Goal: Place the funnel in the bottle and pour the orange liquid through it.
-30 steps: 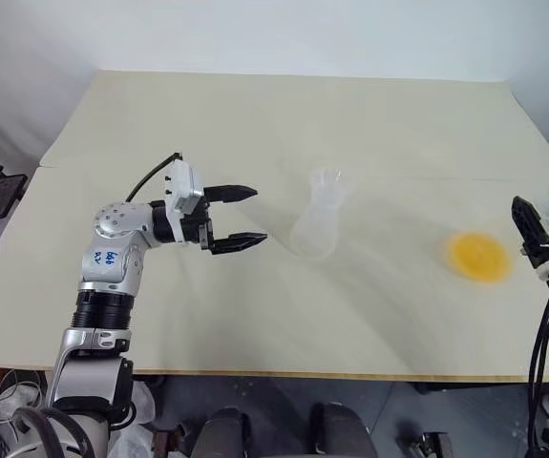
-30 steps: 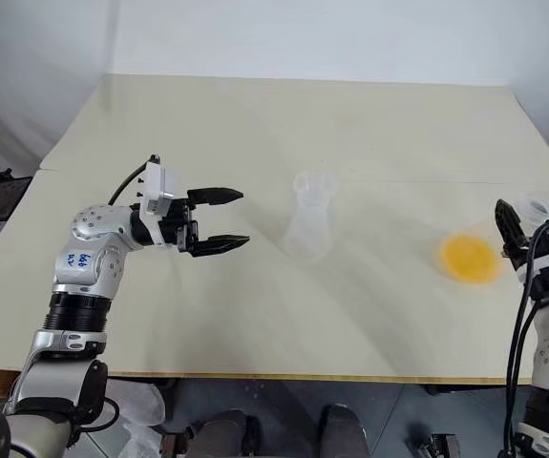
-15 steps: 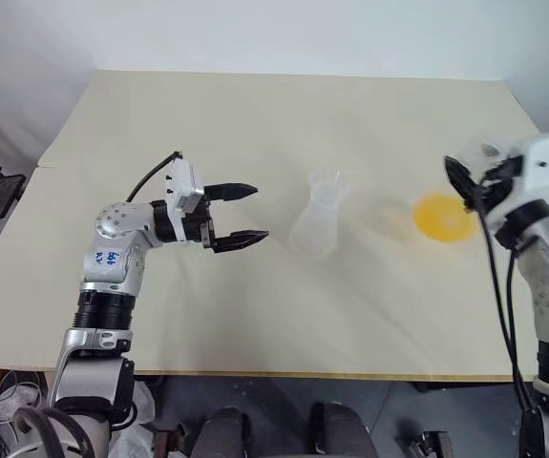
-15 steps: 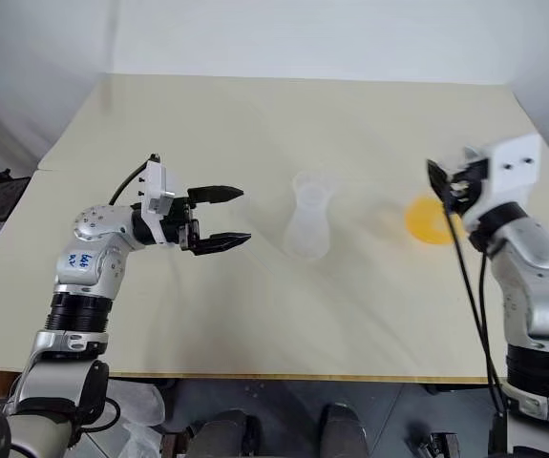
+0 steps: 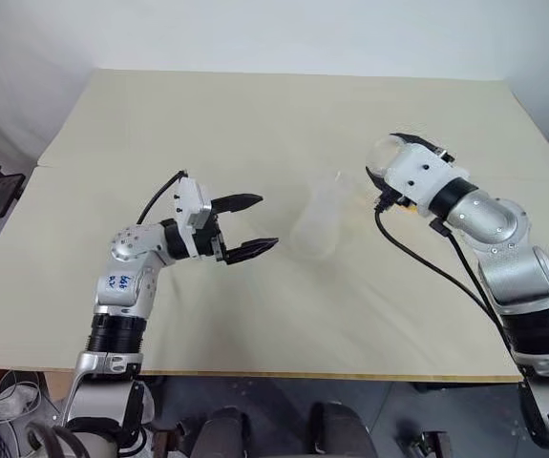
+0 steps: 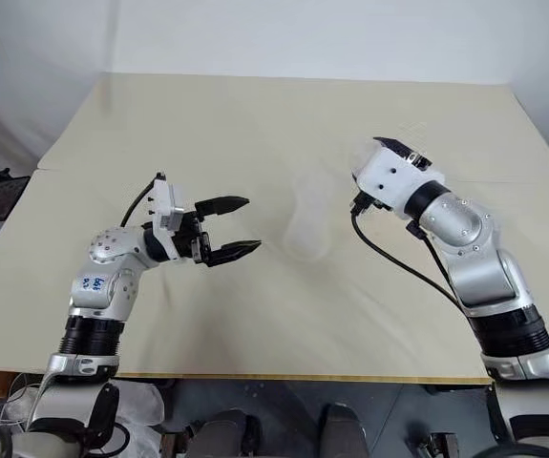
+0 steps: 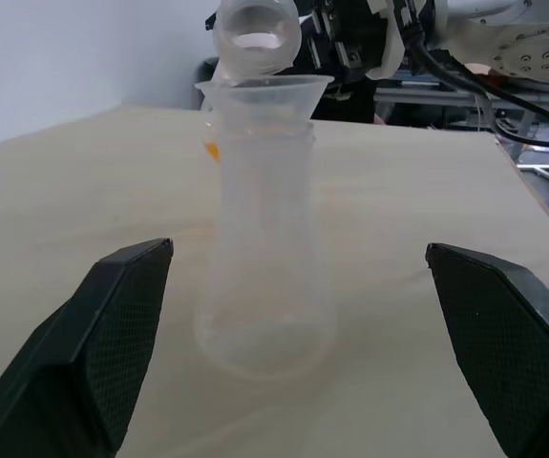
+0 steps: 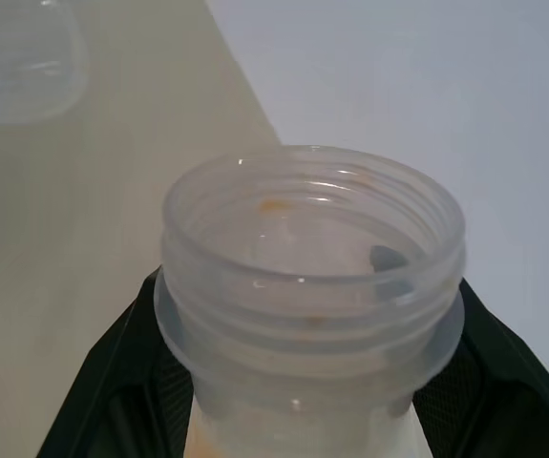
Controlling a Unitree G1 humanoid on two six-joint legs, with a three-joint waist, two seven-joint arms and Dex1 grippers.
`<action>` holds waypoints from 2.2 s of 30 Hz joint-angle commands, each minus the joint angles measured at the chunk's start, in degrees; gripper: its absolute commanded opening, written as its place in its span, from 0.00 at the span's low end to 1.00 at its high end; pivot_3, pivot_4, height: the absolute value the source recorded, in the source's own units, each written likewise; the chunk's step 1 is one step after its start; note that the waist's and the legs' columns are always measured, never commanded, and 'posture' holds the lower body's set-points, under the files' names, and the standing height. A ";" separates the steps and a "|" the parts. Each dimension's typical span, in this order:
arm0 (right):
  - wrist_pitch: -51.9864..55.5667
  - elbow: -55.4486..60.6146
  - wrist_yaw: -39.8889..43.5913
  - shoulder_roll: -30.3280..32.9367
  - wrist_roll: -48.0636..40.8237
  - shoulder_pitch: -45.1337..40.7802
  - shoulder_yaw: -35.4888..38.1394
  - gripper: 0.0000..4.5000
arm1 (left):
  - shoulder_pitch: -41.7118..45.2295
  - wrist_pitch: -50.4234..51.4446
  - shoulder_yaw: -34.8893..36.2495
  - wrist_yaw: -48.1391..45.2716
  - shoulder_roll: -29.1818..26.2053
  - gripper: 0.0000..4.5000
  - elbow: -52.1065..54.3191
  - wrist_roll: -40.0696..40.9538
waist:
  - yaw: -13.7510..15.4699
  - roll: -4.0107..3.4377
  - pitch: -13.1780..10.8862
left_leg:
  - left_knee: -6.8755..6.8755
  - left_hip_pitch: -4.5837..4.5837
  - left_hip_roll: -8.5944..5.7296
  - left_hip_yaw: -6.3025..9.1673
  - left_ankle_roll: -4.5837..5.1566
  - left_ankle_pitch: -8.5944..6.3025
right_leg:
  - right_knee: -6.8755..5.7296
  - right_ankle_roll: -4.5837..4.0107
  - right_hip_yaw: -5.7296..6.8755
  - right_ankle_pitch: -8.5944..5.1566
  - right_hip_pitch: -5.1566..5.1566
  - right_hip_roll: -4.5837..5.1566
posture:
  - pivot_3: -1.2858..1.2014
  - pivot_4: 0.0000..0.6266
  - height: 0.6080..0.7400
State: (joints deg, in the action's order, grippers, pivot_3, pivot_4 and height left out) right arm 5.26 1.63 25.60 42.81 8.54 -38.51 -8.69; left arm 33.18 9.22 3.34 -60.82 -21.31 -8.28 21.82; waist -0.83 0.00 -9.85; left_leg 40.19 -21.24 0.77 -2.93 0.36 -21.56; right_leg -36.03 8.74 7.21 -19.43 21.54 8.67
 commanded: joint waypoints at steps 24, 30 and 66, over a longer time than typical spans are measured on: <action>-18.97 -6.49 -1.64 -0.22 19.47 -8.40 -1.63 0.55 | -1.37 -1.70 -1.68 4.62 2.19 1.00 3.99 1.14 | -0.93 0.00 0.00 | -0.04 0.01 0.02 0.20 0.00 0.00 | 0.02 0.00 0.04 0.00 -0.01 0.01 | 0.52 0.24 1.00; -21.76 -6.17 -3.17 -0.71 22.33 -8.83 -1.88 0.55 | -1.53 -1.96 -1.79 5.24 2.39 1.00 4.05 0.92 | -0.96 0.00 0.00 | -0.04 0.01 0.02 0.25 0.00 0.00 | 0.02 0.00 0.04 0.00 -0.01 0.01 | 0.52 0.24 1.00; -29.45 -7.94 -10.33 -1.26 34.63 -10.00 -3.38 0.55 | -3.03 -0.93 -2.59 7.47 2.97 1.00 6.67 1.37 | -0.98 0.00 0.00 | -0.05 0.01 0.02 0.50 0.00 0.00 | 0.02 0.00 0.03 0.00 -0.01 0.01 | 0.52 0.24 1.00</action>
State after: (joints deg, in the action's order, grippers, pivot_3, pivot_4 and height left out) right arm -23.77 -7.34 17.08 40.64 43.03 -46.60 -13.24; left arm 30.47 8.71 0.98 -53.69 -18.63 -3.76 22.25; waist -1.81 0.00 -9.85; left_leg 40.14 -21.23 0.79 -2.43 0.36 -21.55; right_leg -36.01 8.74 7.24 -19.43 21.53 8.68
